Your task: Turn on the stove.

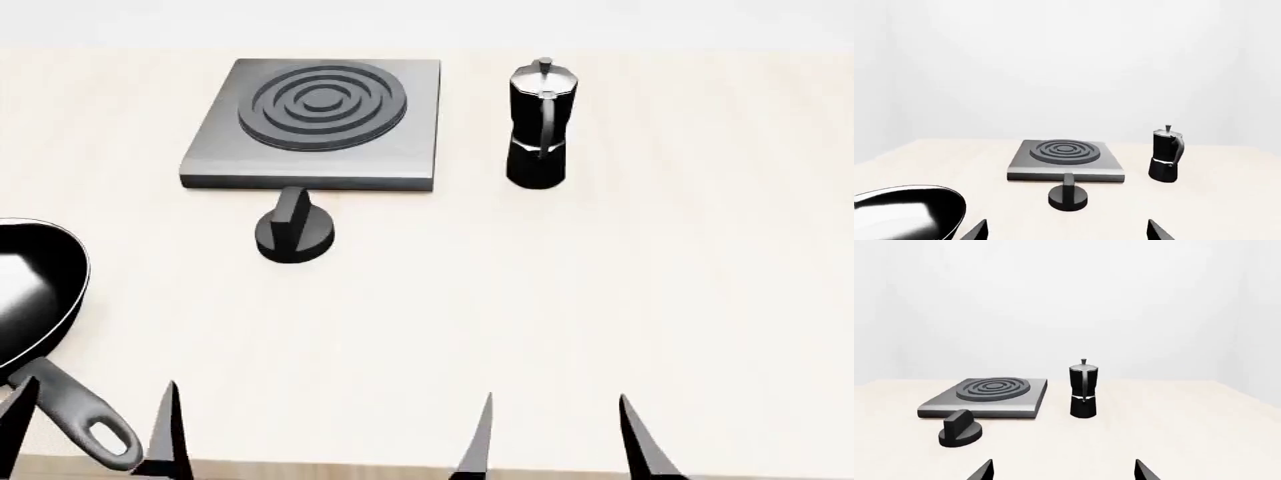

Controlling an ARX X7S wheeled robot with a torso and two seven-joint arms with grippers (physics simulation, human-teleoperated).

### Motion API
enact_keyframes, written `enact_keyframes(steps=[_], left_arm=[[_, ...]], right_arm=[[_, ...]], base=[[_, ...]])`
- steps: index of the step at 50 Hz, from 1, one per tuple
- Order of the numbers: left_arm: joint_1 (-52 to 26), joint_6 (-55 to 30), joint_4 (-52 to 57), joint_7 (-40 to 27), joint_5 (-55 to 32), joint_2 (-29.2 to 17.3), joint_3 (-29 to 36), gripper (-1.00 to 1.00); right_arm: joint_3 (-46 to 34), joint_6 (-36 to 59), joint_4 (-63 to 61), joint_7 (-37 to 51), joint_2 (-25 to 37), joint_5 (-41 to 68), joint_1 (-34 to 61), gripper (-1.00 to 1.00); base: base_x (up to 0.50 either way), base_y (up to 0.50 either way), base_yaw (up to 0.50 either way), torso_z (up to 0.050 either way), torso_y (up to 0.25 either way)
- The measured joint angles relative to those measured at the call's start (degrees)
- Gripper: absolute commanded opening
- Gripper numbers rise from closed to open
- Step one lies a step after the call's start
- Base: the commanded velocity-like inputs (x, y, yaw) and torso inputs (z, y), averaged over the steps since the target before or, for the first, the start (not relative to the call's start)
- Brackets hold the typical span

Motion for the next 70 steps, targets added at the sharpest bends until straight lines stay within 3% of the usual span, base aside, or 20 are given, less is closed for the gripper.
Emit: enact_keyframes(steps=[18, 36, 70], left_arm=[[-0.2, -4.6, 10.7, -1.8, -3.7, -1.6, -2.0, 1.0], [-0.3, -6.7, 16.4, -3.4, -5.5, -2.9, -2.5, 1.0], [-0.2, -7.0, 18.7, -5.2, -7.1, -4.5, -1.6, 1.0]], right_arm=[[-0.2, 8.2, -13.9, 2.2, 1.7, 1.7, 1.1, 1.0], [-0.7, 11.5, -18.7, 3.9, 2.6, 2.8, 2.3, 1.0], [-2.3, 11.8, -19.3, 5.2, 4.3, 4.1, 2.8, 1.0]], base=[[0.0, 0.0, 0.0, 0.0, 0.0], [0.01, 0.0, 0.0, 0.0, 0.0], [0.49, 0.0, 0.0, 0.0, 0.0]])
